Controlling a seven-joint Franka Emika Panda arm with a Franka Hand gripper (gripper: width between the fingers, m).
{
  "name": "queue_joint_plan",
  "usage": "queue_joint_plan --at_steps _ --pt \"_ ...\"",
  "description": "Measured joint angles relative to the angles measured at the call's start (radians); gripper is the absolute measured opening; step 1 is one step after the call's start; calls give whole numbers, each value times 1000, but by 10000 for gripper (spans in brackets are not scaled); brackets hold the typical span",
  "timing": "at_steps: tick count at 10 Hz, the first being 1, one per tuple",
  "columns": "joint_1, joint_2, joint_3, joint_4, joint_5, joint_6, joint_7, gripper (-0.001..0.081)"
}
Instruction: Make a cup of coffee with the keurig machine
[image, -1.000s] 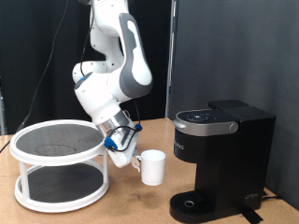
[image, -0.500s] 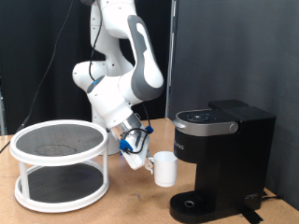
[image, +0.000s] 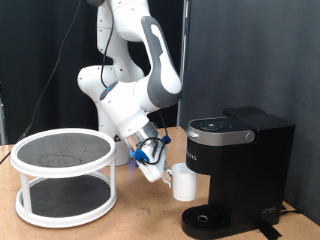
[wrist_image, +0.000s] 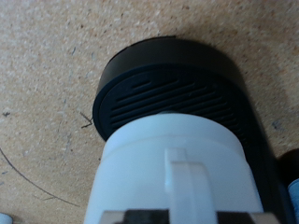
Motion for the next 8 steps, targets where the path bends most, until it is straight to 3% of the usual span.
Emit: queue_joint_plan --at_steps 8 --pt "3 74 63 42 35 56 -1 3"
